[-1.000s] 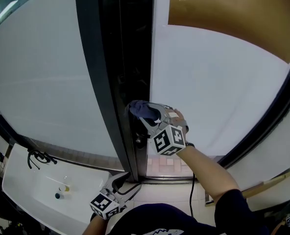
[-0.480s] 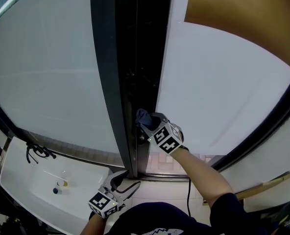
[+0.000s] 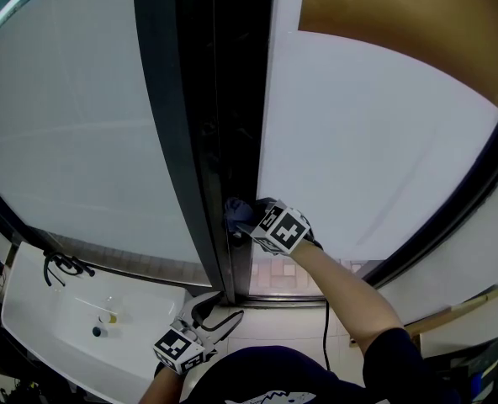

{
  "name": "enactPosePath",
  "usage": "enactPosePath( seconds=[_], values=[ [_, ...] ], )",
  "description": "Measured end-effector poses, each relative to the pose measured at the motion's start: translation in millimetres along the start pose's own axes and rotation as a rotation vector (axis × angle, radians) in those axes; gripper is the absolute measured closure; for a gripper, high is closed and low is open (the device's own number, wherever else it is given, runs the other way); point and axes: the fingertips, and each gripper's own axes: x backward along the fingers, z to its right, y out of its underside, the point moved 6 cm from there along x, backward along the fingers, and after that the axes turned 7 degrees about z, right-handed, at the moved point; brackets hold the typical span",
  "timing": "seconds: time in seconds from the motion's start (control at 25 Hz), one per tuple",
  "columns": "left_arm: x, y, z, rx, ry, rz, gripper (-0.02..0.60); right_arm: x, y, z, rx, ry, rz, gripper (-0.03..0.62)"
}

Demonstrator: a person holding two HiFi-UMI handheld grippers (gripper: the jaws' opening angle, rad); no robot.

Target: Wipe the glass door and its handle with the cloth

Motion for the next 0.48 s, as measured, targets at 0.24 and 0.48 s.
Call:
enactPosePath(
  seconds=[0.24, 0.48],
  values=[
    [-3.0, 0.5, 3.5, -0.007, -0.002, -0.005, 0.344, 18.0, 11.6, -3.7, 0.130, -0.027, -0.072, 0.450],
    [-4.4, -1.6, 9.8, -0.015, -0.002, -0.017, 0.344, 41.3, 31.8, 9.8, 0.100, -0.031, -0.104, 0.450]
  ],
)
